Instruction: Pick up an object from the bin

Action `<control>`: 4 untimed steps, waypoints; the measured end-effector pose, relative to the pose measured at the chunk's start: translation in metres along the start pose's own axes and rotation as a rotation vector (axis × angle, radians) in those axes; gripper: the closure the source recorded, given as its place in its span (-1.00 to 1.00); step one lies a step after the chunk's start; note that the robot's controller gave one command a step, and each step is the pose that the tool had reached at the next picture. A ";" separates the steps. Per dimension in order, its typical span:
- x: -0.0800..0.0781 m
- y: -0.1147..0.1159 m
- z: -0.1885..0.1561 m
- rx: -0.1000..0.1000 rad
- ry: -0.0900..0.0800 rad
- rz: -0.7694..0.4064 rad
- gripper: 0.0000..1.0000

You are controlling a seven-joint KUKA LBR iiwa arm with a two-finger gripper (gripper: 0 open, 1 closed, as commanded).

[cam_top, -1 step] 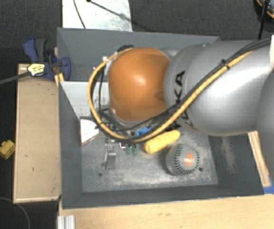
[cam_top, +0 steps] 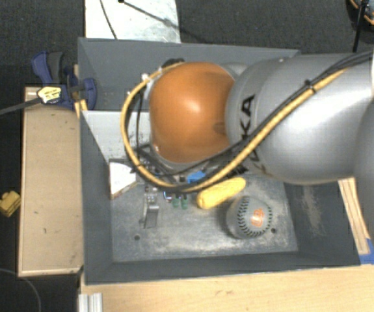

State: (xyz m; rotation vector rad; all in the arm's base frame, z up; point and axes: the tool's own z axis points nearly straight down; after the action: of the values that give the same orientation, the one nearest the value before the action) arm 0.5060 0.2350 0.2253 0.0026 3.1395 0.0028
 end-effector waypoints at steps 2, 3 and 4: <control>-0.024 -0.047 0.027 0.003 0.000 0.147 -1.00; -0.029 -0.057 0.036 0.000 0.001 -0.117 -1.00; -0.017 -0.096 0.051 0.000 0.000 -0.045 -1.00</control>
Offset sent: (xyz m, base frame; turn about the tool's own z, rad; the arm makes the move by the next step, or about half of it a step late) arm 0.0322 -0.0377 -0.0327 -0.1332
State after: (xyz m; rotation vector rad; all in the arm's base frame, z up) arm 0.5227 0.1389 0.1738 -0.0677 3.1385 0.0022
